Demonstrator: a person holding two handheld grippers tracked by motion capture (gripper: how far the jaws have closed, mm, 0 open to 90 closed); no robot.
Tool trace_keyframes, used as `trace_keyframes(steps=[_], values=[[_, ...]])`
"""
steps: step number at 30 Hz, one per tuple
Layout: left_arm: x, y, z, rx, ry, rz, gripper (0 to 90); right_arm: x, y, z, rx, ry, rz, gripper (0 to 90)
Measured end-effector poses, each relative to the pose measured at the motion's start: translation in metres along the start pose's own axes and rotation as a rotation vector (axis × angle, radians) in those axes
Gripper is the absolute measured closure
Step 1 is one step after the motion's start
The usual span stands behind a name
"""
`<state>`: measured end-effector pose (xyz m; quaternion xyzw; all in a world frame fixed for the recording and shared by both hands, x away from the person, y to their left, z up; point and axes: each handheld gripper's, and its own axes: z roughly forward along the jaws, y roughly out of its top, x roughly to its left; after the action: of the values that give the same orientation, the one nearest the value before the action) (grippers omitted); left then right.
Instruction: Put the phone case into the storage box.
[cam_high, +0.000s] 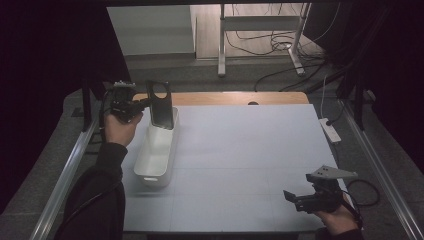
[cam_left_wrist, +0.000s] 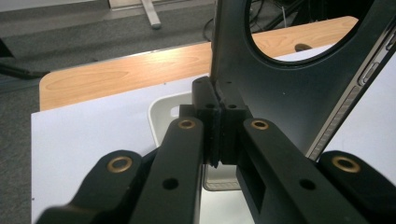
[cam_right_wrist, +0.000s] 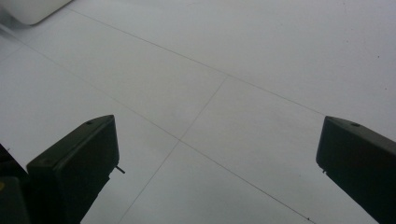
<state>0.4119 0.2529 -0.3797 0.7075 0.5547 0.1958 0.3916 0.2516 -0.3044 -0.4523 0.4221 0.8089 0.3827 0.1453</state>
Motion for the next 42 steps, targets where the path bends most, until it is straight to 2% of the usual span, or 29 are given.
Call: trace_keyframes(steps=[26,34,42], values=[[0.016,0.002,0.031,-0.001,0.036,-0.049,89.0,0.001,0.001,0.002,0.023,-0.006,-0.006,0.3],[0.015,0.001,0.04,-0.001,0.048,-0.039,89.0,0.001,0.001,0.002,0.026,-0.004,-0.007,0.5],[0.02,-0.003,0.047,0.003,0.065,-0.049,89.0,0.001,0.001,0.003,0.032,-0.001,-0.009,0.8]])
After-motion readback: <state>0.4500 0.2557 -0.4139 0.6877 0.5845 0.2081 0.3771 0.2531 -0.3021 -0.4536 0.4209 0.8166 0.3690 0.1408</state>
